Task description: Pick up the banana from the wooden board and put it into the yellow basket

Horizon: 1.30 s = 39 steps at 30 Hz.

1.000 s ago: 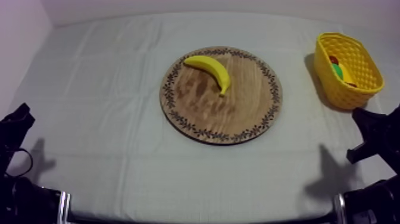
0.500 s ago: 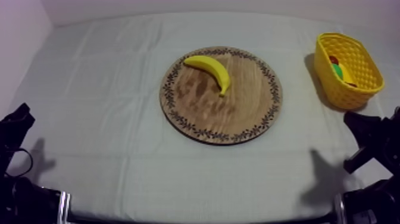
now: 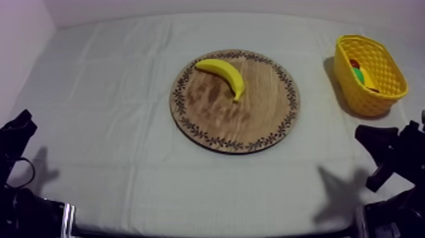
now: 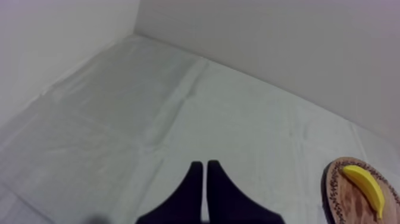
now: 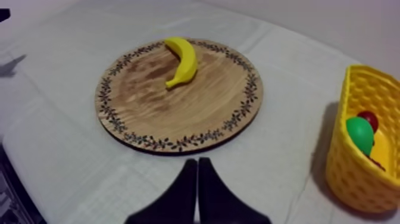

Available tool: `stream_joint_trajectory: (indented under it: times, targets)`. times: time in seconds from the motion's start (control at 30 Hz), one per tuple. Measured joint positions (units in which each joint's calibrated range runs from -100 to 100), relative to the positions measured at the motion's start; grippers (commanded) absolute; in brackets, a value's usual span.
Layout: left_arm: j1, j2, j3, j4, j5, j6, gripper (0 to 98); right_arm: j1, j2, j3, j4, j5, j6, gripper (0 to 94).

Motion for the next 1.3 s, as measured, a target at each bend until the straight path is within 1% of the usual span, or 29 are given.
stream_joint_trajectory:
  times: [0.1, 0.23, 0.3, 0.4, 0.5, 0.57, 0.67, 0.73, 0.83, 0.93, 1.0, 1.07, 1.2, 1.3]
  targets:
    - [0.0, 0.0, 0.0, 0.00, 0.0, 0.0, 0.1, -0.8, 3.8, -3.3, 0.6, -1.4, 1.2, 0.2]
    - [0.0, 0.0, 0.0, 0.00, 0.0, 0.0, 0.1, -0.9, 10.4, -9.2, 0.4, -3.4, 5.0, 0.3]
    - [0.0, 0.0, 0.0, 0.00, 0.0, 0.0, 0.1, -1.2, 14.3, -12.9, 0.5, -2.7, 6.4, 0.3]
    - [0.0, 0.0, 0.0, 0.00, 0.0, 0.0, 0.1, -2.2, 20.0, -18.8, 2.5, 0.2, 7.2, 0.3]
    - [0.0, 0.0, 0.0, 0.00, 0.0, 0.0, 0.1, -3.5, 26.2, -25.3, 5.1, 3.6, 6.8, 0.3]
    - [0.0, 0.0, 0.0, 0.00, 0.0, 0.0, 0.1, -4.5, 30.9, -30.3, 6.7, 6.9, 5.3, 0.3]
    - [0.0, 0.0, 0.0, 0.00, 0.0, 0.0, 0.1, -6.0, 38.3, -38.7, 7.9, 12.4, 4.0, 0.3]
    - [0.0, 0.0, 0.0, 0.00, 0.0, 0.0, 0.1, -6.7, 42.9, -44.2, 7.8, 16.9, 4.0, 0.3]
    - [0.0, 0.0, 0.0, 0.00, 0.0, 0.0, 0.1, -7.4, 50.4, -53.2, 7.0, 23.8, 5.3, 0.4]
    - [0.0, 0.0, 0.0, 0.00, 0.0, 0.0, 0.1, -7.8, 58.6, -62.3, 5.7, 30.6, 8.4, 0.5]
    - [0.0, 0.0, 0.0, 0.00, 0.0, 0.0, 0.1, -8.4, 64.0, -68.6, 5.4, 34.9, 10.4, 0.7]
    - [0.0, 0.0, 0.0, 0.00, 0.0, 0.0, 0.1, -9.1, 68.9, -74.6, 5.6, 38.5, 11.4, 0.7]
    - [0.0, 0.0, 0.0, 0.00, 0.0, 0.0, 0.1, -10.5, 78.9, -85.1, 7.5, 42.2, 11.7, 0.8]
    - [0.0, 0.0, 0.0, 0.00, 0.0, 0.0, 0.1, -11.1, 86.1, -92.1, 8.3, 43.7, 9.8, 0.8]
